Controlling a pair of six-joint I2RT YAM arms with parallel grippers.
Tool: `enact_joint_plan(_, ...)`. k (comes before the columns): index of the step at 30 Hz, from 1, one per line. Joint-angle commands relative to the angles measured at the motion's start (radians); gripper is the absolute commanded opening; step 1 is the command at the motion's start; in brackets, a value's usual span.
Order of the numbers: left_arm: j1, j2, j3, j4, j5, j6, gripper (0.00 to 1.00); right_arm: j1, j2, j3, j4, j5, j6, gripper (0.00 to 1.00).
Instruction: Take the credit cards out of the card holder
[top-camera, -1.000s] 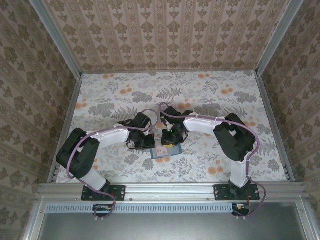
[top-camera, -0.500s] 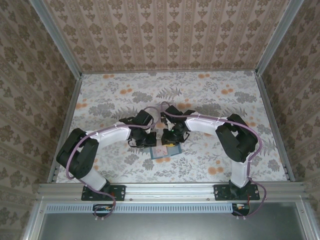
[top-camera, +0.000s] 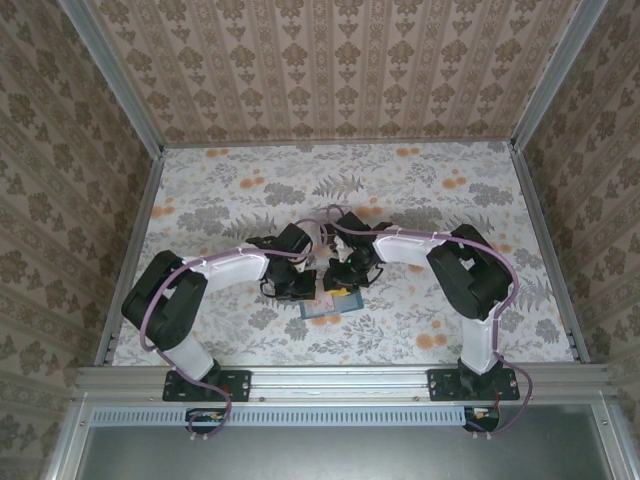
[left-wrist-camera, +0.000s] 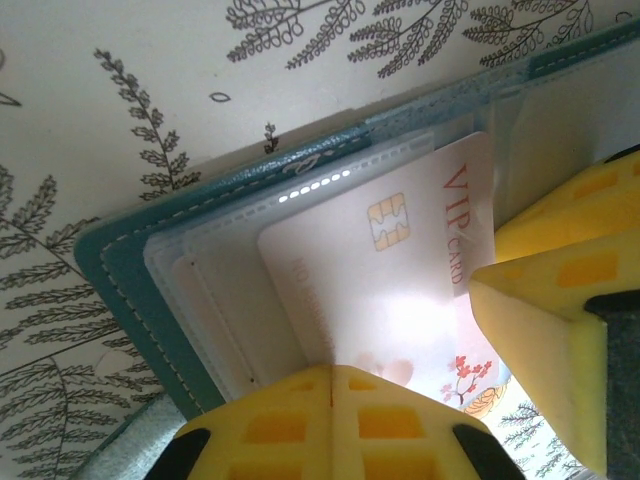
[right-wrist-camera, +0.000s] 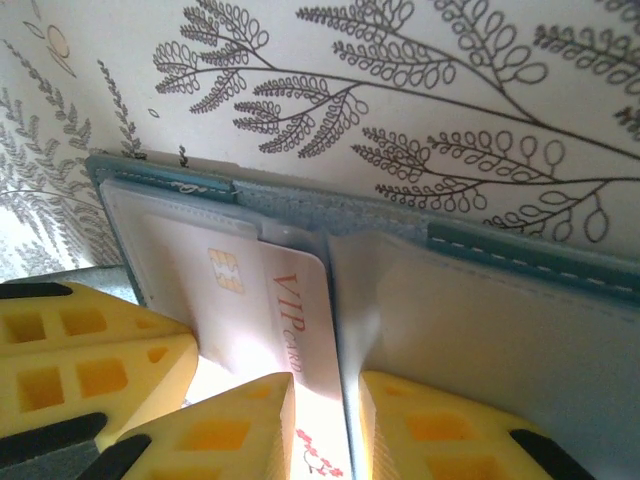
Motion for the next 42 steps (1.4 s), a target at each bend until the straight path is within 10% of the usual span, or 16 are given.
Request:
enact_joint_plan(1, -0.006, 0.045, 0.005, -0.055, -0.034, 0.02, 0.06, -0.004, -0.001, -0.04, 0.092, -0.094, 0.039, 0.26)
enact_joint_plan(16, -0.007, 0.021, 0.0, -0.042, -0.037, 0.013, 0.06, -0.023, -0.05, -0.122, 0.265, -0.188, 0.128, 0.18)
enact_joint_plan(42, 0.03, 0.076, 0.101, -0.065, -0.052, 0.105, 0.06, -0.049, -0.151, -0.082, -0.101, 0.142, -0.036, 0.06)
